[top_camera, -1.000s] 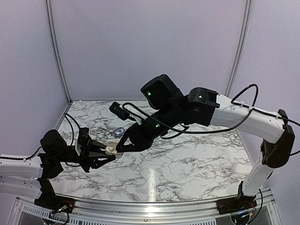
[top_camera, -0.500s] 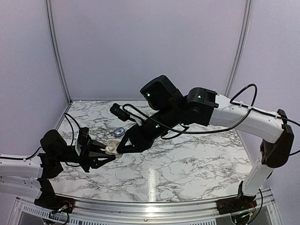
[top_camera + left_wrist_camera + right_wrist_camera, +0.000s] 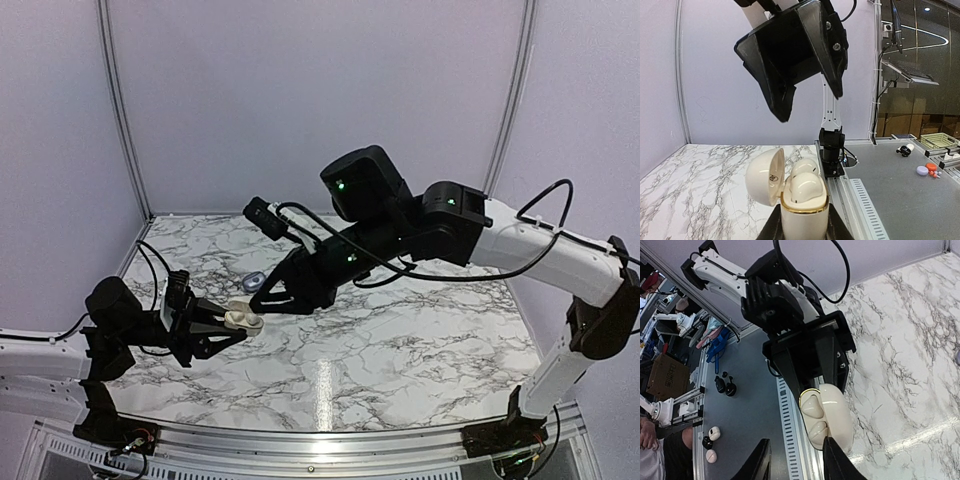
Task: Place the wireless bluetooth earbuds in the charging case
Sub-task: Adjust the right earbud in the right side groove of the charging case.
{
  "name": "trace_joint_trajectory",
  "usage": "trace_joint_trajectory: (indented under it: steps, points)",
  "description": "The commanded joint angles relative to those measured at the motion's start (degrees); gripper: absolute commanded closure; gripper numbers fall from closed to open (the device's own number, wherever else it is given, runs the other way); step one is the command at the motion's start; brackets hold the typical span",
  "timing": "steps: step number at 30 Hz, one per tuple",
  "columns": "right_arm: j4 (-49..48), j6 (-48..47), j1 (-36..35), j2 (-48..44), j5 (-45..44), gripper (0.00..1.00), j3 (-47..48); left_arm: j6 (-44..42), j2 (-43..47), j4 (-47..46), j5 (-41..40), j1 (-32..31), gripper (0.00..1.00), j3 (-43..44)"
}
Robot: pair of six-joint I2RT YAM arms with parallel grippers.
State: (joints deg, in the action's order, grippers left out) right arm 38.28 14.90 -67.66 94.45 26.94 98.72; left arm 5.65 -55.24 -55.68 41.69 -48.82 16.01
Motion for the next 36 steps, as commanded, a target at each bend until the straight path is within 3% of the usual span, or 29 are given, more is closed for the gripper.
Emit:
trace_joint_trajectory:
  steps: [1,10,36]
  points:
    - [-3.7,-1.6,-0.3,-2.5,0.3,0.65,-0.5,0.7,0.8,-3.0,0.1,-0.3,1.00,2.4]
    - [1.6,-3.8,-1.5,0.9,-4.1,0.75,4.7,1.0,0.4,-3.0,-0.4,-0.3,1.00,2.7]
    - [10.3,-6.6,-2.6,3.1,-10.1,0.87,3.9,1.2,0.0,-3.0,-1.8,-0.1,1.00,3.2]
